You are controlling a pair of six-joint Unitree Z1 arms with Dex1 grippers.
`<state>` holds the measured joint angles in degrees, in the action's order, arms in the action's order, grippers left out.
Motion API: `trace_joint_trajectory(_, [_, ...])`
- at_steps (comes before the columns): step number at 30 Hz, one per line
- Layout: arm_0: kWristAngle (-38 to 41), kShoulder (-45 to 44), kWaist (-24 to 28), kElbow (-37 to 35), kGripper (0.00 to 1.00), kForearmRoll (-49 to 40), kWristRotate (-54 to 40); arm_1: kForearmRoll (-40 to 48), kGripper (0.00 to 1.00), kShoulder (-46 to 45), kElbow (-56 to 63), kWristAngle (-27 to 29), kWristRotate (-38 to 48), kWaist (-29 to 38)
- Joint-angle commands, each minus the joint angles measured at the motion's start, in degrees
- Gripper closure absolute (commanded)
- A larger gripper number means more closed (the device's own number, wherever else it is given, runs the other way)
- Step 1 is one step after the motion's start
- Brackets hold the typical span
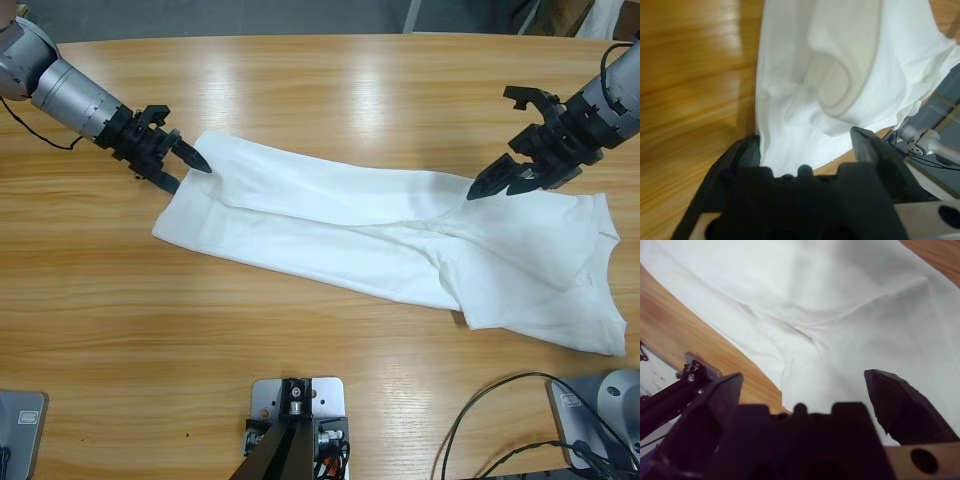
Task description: Fold clothes
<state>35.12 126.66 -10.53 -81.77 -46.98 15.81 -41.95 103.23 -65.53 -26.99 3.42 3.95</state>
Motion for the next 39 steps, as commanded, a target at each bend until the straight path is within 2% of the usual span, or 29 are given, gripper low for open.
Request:
trace_joint_trajectory(1, [4.7, 4.5, -1.6, -1.8, 0.312, -0.7, 0.4, -0.9, 0.000, -2.4, 1.1, 1.1, 0.0, -0.8])
trace_joint_trajectory(9, [5.9, 4.9, -2.1, -2.4, 0.322, -0.8, 0.5, -1.4, 0.000, -3.2, 1.2, 1.1, 0.0, -1.1])
trace_joint_trajectory(11, [5.9, 5.2, -2.1, -2.7, 0.381, -1.3, 0.6, -1.6, 0.000, -3.5, 1.2, 1.1, 0.0, -1.1])
trace_joint_trajectory(14, [5.6, 5.5, -2.1, -2.5, 0.513, -1.5, 0.5, -1.8, 0.000, -3.9, 1.2, 1.1, 0.0, -1.2])
trace_joint_trajectory(15, [5.6, 5.6, -2.1, -2.3, 0.597, -1.6, 0.5, -2.0, 0.000, -4.0, 1.2, 1.1, 0.0, -1.2])
trace_joint_trajectory(16, [5.6, 5.9, -2.1, -2.1, 0.731, -1.6, 0.3, -2.1, 0.000, -4.1, 1.2, 1.1, 0.0, -1.2])
trace_joint_trajectory(17, [5.6, 6.3, -2.1, -1.9, 0.920, -1.6, 0.0, -2.2, 0.000, -4.2, 1.2, 1.1, 0.0, -1.2])
trace_joint_trajectory(18, [5.6, 6.7, -2.1, -1.6, 1.000, -1.6, -0.4, -2.3, 0.000, -4.3, 1.2, 1.2, 0.0, -1.2])
trace_joint_trajectory(28, [5.0, 7.9, -2.1, -0.9, 1.000, -1.6, -3.1, -2.8, 0.000, -4.8, 1.2, 1.4, -0.1, -1.3])
trace_joint_trajectory(34, [5.0, 4.7, -2.1, -1.0, 1.000, -2.0, -3.5, -2.9, 0.000, -4.8, 1.2, 1.4, -0.1, -1.5])
trace_joint_trajectory(39, [2.8, 3.7, 2.7, -0.6, 1.000, -5.8, -6.3, -3.2, 0.000, -5.2, 0.9, 1.3, -0.1, -1.5])
